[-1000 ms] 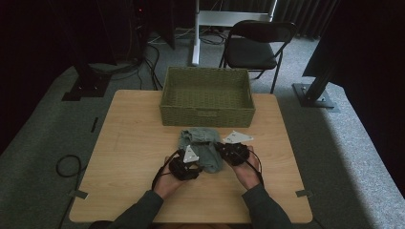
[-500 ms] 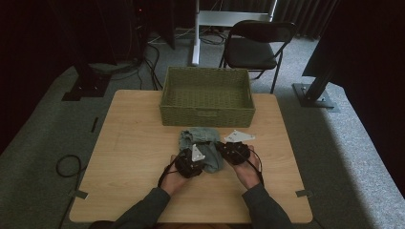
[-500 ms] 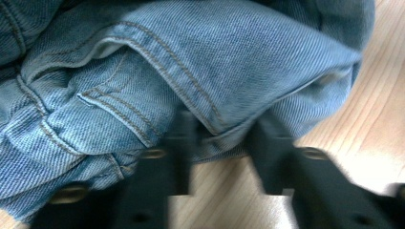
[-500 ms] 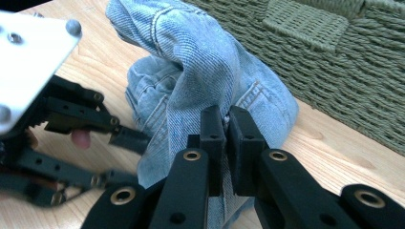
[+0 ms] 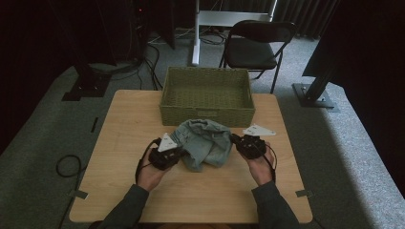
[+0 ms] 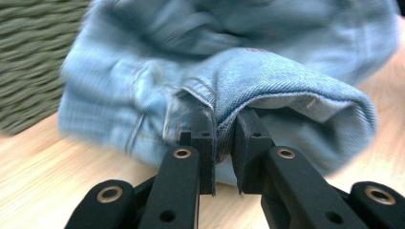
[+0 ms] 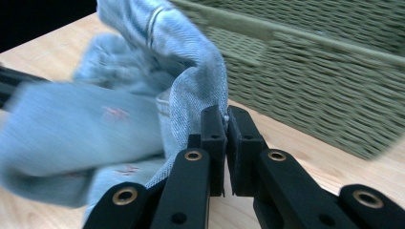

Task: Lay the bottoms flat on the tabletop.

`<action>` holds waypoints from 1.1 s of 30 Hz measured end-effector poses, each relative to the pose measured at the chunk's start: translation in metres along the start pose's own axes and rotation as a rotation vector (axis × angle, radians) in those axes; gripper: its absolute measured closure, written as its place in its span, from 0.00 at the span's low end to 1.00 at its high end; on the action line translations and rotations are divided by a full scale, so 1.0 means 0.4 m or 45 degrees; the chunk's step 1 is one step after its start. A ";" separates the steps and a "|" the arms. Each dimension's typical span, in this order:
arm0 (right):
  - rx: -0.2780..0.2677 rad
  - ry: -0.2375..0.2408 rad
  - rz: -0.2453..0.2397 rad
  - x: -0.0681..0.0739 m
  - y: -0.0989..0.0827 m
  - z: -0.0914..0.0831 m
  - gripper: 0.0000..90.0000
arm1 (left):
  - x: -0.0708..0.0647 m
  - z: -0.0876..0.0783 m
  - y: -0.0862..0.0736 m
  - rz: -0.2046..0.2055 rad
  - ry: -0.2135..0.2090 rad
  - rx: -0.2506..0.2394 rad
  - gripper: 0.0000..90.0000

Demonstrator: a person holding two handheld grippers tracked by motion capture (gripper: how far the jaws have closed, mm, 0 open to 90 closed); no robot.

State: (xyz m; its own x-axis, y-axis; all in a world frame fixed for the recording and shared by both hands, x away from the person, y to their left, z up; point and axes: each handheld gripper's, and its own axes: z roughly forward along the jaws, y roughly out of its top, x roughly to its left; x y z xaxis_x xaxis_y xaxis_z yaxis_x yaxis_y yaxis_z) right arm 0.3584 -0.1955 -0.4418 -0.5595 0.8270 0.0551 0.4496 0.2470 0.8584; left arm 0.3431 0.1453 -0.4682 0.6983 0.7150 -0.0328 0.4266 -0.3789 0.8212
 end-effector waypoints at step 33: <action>0.169 -0.083 0.076 -0.085 -0.079 0.009 0.84 | 0.136 -0.030 -0.080 -0.243 0.165 0.097 0.68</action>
State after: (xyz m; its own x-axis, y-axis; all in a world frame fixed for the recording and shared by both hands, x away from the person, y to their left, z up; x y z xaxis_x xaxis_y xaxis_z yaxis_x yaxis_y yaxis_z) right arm 0.3659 -0.2294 -0.4726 -0.4846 0.8722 0.0669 0.5713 0.2577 0.7792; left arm 0.3606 0.2036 -0.4895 0.5238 0.8452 -0.1059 0.5892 -0.2697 0.7616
